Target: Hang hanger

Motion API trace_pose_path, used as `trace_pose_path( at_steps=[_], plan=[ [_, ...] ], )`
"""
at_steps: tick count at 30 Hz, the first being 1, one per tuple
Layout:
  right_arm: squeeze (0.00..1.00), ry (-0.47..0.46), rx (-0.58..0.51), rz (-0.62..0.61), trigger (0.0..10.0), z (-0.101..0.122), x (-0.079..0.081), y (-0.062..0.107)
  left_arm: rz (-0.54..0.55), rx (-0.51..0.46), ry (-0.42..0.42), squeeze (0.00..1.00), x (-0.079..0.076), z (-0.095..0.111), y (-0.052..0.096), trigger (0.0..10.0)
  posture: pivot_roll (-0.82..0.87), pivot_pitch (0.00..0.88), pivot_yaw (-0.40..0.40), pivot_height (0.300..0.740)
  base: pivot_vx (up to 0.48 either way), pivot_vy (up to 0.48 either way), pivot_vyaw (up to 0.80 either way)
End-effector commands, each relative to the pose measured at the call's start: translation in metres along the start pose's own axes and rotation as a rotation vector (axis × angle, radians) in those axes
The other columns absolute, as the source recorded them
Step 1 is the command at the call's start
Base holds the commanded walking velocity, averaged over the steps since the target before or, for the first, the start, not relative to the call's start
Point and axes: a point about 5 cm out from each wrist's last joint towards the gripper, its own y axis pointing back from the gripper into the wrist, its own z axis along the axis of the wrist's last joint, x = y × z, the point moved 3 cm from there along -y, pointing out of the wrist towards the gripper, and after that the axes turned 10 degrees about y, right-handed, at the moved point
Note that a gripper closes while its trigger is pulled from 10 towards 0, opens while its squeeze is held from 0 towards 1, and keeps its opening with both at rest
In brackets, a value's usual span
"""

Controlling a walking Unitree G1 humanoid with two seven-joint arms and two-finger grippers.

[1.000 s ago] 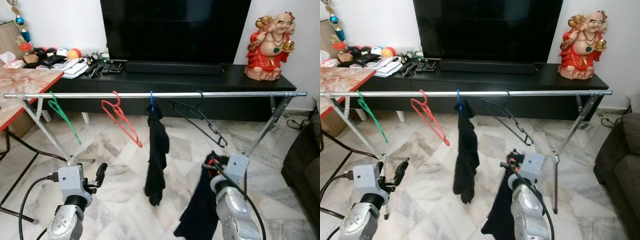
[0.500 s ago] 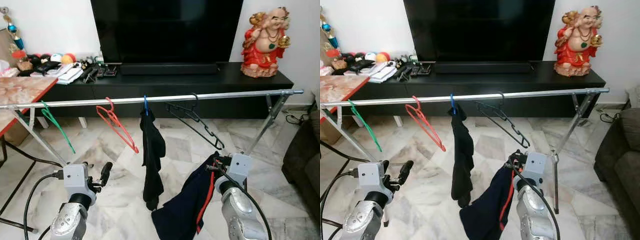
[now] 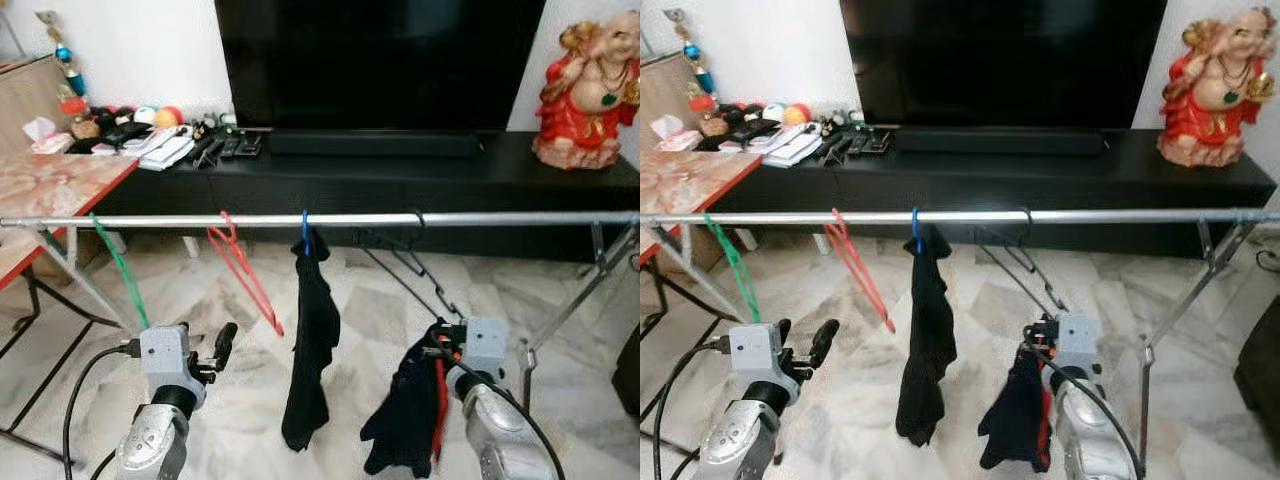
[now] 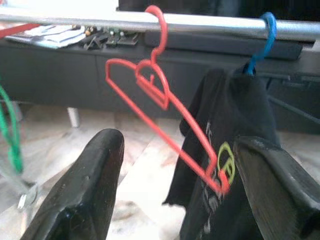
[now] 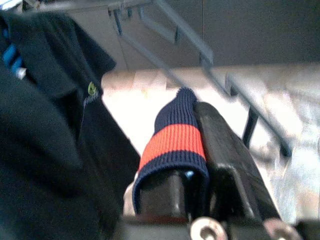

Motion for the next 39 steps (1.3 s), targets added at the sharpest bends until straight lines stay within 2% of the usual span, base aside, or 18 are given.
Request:
trace_pose_path(
  at_steps=[1, 21, 25, 29, 34, 38, 39],
  plan=[
    [0.0, -0.014, -0.038, 0.032, 10.0, 0.011, 0.012, -0.003, 0.03, -0.002, -0.018, 0.0, 0.01, 0.004, 0.002, 10.0, 0.06, 0.015, 0.015, 0.74, 0.334, 0.0, 0.0],
    [0.0, 0.031, 0.06, 0.172, 10.0, -0.02, 0.032, 0.004, 0.026, -0.028, -0.029, 0.0, 0.007, 0.013, -0.002, 10.0, 0.06, 0.028, 0.011, 0.74, 0.308, 0.0, 0.0],
    [0.0, 0.041, 0.067, 0.184, 10.0, -0.022, 0.033, 0.004, 0.003, 0.046, -0.003, 0.0, 0.005, 0.009, -0.005, 10.0, 0.07, 0.036, 0.01, 0.74, 0.0, 0.0, 0.0],
    [0.0, 0.046, 0.071, 0.194, 10.0, -0.024, 0.035, 0.004, -0.016, 0.118, -0.052, 0.0, 0.009, 0.011, -0.007, 10.0, 0.07, 0.044, 0.011, 0.74, 0.0, 0.0, 0.0],
    [0.0, 0.056, 0.076, 0.208, 10.0, -0.026, 0.038, 0.004, 0.058, 0.244, -0.152, 0.0, 0.025, 0.015, -0.012, 10.0, 0.07, 0.059, 0.012, 0.74, 0.0, 0.0, 0.0],
    [0.0, 0.061, 0.076, 0.213, 10.0, -0.026, 0.039, 0.004, 0.093, 0.306, -0.138, 0.0, 0.025, 0.022, -0.017, 10.0, 0.07, 0.064, 0.015, 0.74, 0.0, 0.0, 0.0],
    [0.0, 0.064, 0.076, 0.217, 10.0, -0.026, 0.039, 0.004, 0.109, 0.361, -0.144, 0.44, 0.024, 0.019, -0.017, 10.0, 0.07, 0.066, 0.015, 0.74, 0.0, 0.0, 0.0]
  ],
)
